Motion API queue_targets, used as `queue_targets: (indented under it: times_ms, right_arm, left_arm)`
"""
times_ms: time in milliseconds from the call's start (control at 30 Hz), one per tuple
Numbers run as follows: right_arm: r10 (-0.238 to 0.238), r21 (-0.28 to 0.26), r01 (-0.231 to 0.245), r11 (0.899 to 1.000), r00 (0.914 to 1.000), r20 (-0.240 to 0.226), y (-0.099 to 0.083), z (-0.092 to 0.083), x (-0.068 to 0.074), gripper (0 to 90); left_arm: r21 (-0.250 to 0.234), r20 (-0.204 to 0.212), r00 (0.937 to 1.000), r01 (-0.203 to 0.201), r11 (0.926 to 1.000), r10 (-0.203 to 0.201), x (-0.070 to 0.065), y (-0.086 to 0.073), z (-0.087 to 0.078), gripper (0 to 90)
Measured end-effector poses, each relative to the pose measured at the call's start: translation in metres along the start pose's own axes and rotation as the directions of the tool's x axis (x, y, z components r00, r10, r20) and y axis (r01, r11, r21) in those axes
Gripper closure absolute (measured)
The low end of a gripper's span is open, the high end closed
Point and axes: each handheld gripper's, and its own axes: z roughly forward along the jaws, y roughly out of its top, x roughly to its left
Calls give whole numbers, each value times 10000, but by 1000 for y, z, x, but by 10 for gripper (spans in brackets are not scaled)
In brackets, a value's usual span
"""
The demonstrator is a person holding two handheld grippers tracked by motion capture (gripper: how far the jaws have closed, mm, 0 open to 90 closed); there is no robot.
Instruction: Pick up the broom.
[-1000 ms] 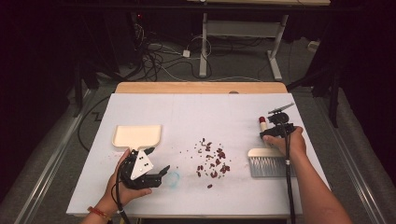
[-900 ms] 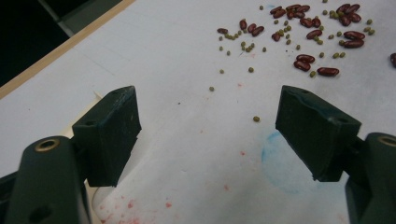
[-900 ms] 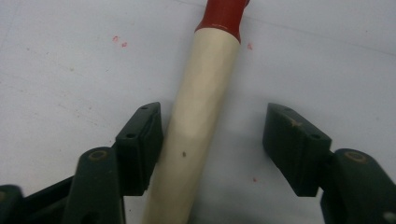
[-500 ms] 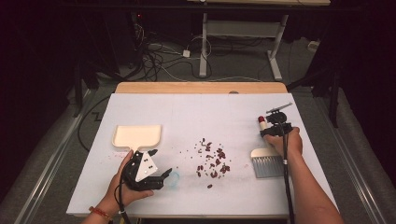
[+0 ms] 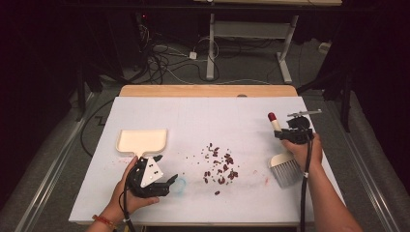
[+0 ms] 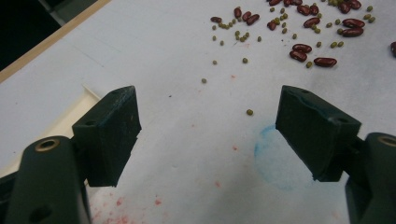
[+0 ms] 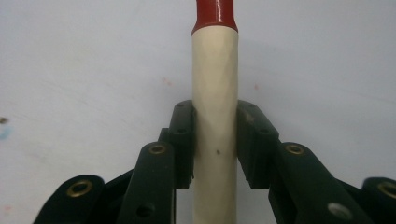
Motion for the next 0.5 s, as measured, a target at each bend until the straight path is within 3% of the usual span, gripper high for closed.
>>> queue_targets:
  times_ms: [100, 233, 500]
  right_arm:
    - [68, -1028, -83, 9947, 9999, -147, -5, -21, 0, 699]
    - [40, -2082, -105, 9780, 9995, -315, -13, -42, 3, 699]
    - [-325, -3360, 192, 9417, 9989, -341, -20, -68, 11, 699]
  left_arm:
    - [-40, -50, 10000, 31, 10000, -31, 0, 0, -1, 212]
    - [-92, -70, 9999, 147, 9998, -147, 2, 0, -2, 212]
    - [-222, -70, 9992, 391, 9990, -393, 3, 4, -1, 212]
